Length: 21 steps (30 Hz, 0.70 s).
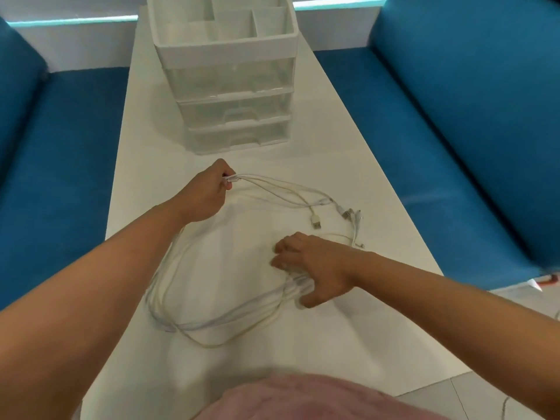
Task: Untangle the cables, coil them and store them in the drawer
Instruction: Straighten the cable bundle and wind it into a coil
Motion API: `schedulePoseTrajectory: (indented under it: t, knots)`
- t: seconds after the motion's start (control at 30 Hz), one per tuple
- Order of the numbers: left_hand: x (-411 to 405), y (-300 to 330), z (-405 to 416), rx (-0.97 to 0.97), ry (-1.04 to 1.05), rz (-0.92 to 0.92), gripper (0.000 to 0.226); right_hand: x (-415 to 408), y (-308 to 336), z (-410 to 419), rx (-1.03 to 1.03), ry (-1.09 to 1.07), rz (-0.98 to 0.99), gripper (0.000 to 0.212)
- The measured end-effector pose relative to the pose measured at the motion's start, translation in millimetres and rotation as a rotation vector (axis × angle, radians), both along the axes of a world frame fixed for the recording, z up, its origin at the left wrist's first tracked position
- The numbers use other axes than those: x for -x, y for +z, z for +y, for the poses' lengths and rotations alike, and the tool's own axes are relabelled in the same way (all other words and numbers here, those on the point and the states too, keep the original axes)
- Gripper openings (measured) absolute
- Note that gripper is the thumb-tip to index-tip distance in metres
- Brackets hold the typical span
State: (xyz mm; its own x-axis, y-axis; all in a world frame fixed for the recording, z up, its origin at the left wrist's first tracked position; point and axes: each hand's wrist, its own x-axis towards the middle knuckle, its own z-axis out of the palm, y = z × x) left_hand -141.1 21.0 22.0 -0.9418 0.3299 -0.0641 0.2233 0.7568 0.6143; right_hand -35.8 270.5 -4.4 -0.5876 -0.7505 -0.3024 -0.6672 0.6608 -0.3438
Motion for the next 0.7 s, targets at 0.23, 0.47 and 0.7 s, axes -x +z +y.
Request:
schedulePoseTrajectory:
  t: [0.23, 0.47, 0.7]
  knots:
    - [-4.7, -7.2, -3.6, 0.011, -0.010, -0.004, 0.021, 9.3, 8.3, -4.2, -0.003, 0.005, -0.026, 0.022]
    - [-1.0, -6.4, -2.7, 0.044, -0.029, -0.052, 0.025, 6.3, 7.5, -14.0, -0.218, 0.133, 0.110, 0.021]
    - [5.3, -5.2, -1.9, 0.058, -0.033, -0.104, 0.026, 12.4, 46.4, -15.1, -0.109, -0.173, -0.054, 0.005]
